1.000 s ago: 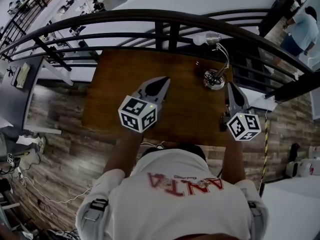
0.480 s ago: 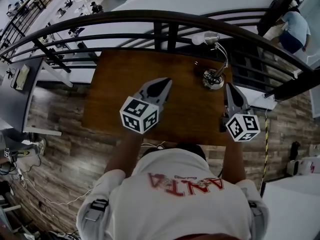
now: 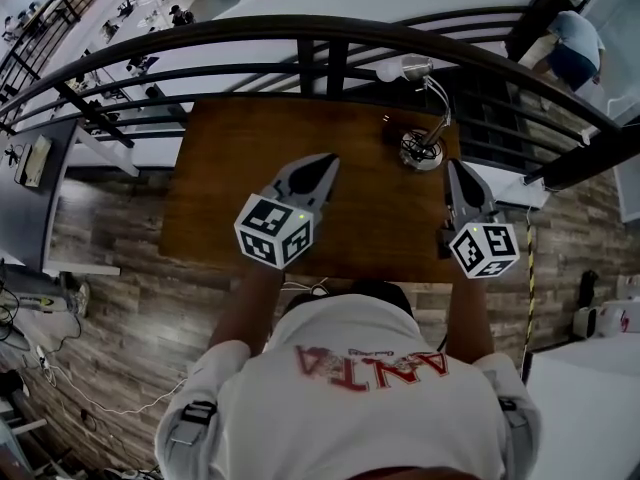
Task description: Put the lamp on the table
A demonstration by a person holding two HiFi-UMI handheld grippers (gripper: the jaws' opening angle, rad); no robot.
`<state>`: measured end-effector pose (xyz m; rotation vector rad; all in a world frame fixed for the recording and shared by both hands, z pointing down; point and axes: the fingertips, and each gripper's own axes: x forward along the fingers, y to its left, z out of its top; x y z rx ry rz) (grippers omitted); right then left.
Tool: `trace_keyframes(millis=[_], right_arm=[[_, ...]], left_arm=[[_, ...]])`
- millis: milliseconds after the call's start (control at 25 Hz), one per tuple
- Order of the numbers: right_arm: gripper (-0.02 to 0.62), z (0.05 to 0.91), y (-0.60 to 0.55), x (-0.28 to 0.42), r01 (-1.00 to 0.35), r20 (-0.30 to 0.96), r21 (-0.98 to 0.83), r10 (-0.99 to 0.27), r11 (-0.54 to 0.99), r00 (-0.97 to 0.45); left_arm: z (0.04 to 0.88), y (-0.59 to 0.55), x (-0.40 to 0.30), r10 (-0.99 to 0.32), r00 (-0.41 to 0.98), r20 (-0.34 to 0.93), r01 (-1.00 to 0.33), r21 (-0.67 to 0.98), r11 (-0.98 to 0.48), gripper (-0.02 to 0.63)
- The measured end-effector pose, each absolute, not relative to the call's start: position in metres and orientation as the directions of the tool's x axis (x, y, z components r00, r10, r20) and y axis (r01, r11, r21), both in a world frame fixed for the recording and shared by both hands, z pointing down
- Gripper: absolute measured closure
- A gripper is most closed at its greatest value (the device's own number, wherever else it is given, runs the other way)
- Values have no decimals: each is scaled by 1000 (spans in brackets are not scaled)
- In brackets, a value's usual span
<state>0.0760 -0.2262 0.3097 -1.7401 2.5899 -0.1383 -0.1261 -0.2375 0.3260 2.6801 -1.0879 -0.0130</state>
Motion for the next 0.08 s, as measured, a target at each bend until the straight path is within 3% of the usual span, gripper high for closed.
trace_keyframes(millis=[80], right_arm=[[595,310,-226,73,-920,38,-84,-922,382,-386]], left_arm=[[326,-237,-127,-685,723,84,-683,233,-692,597]])
